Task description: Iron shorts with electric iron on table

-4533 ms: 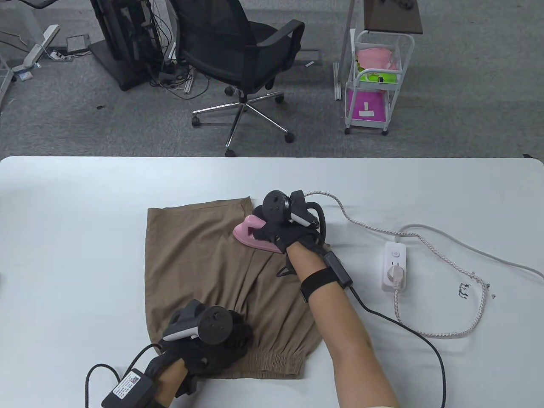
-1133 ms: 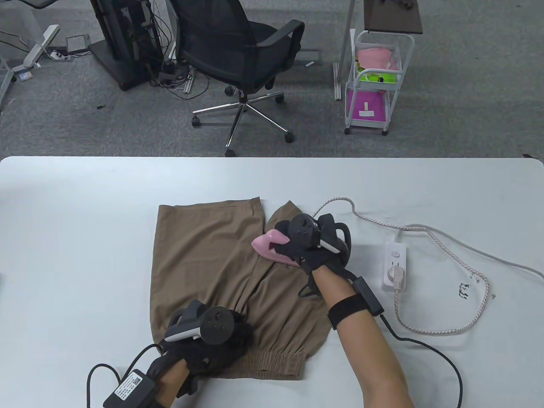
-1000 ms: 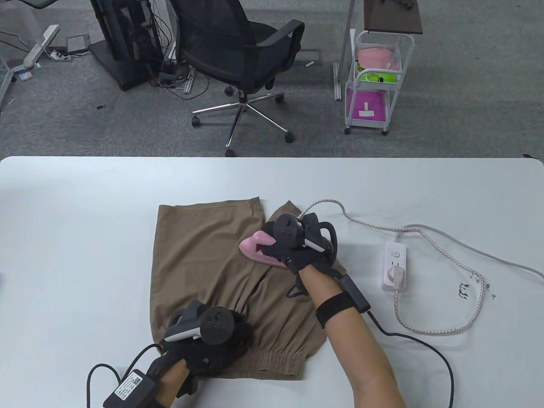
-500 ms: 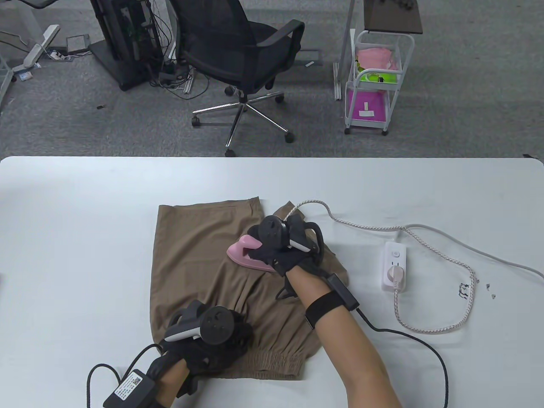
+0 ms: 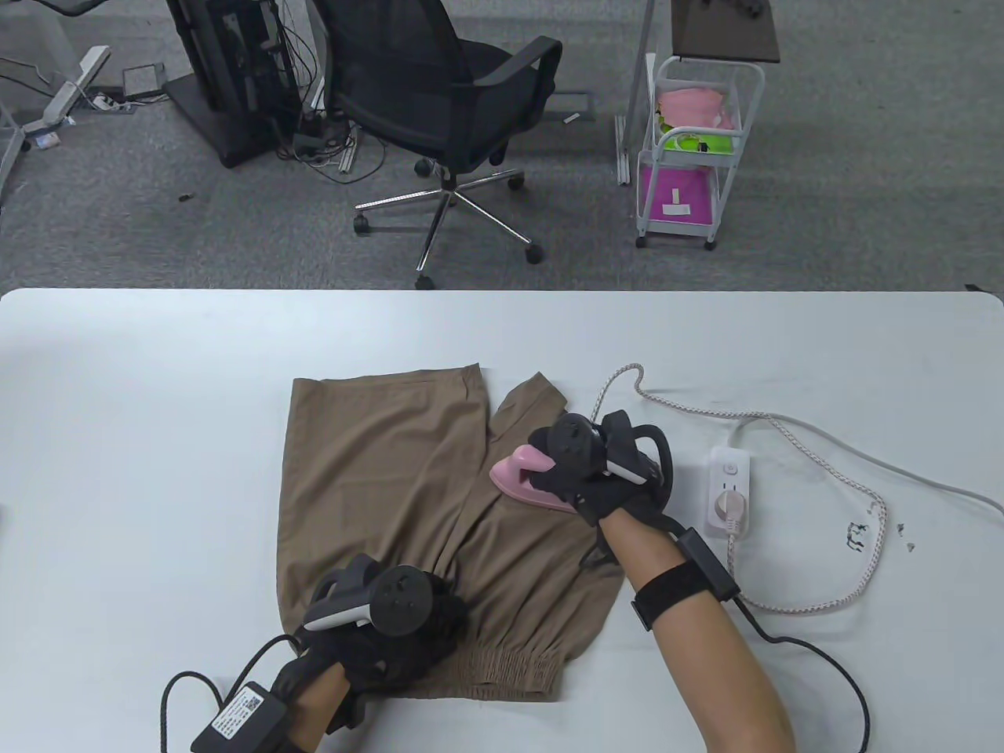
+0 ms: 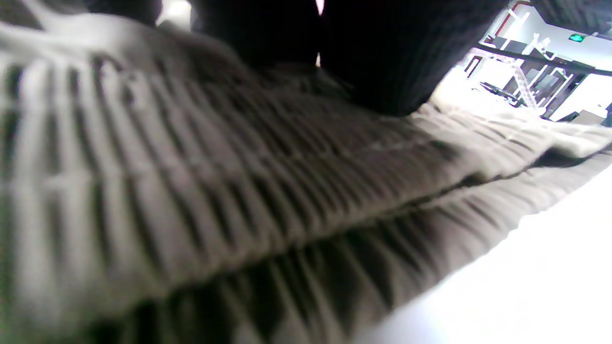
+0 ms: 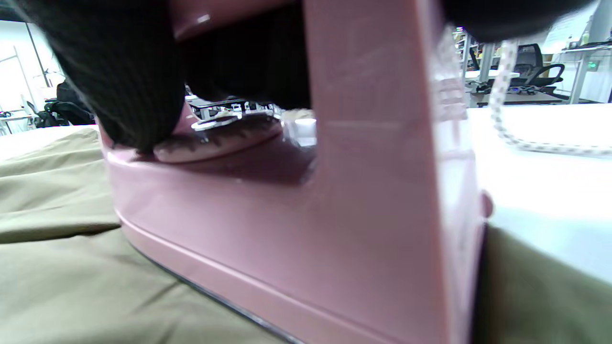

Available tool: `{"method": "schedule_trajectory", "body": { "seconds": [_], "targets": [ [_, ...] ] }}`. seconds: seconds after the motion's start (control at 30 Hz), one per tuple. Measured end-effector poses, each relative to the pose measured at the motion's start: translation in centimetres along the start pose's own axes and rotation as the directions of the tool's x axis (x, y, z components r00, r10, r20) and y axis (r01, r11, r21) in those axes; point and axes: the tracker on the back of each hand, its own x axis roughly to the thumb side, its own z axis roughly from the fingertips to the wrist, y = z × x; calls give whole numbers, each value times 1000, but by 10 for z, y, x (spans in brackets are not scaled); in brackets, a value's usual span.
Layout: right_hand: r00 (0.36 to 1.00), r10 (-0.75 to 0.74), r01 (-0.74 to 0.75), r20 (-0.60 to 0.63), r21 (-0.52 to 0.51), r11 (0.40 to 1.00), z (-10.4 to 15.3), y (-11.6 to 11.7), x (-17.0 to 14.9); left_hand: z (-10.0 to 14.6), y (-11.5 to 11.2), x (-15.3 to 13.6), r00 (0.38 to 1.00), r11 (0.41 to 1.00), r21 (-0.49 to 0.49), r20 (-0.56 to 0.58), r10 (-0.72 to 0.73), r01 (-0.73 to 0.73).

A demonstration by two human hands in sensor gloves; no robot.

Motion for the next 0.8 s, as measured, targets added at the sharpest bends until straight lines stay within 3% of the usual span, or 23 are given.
{"method": "schedule_trajectory", "body": {
  "seconds": [0.43, 0.8],
  "targets": [
    [999, -24, 22, -42, -51, 998, 26, -1, -27, 0, 0, 0, 1000, 1000, 0, 0, 0, 0],
    [996, -92, 92, 3, -56, 994, 4, 4, 13, 0, 0, 0, 1000, 1000, 0, 0, -1, 1]
  ]
}}
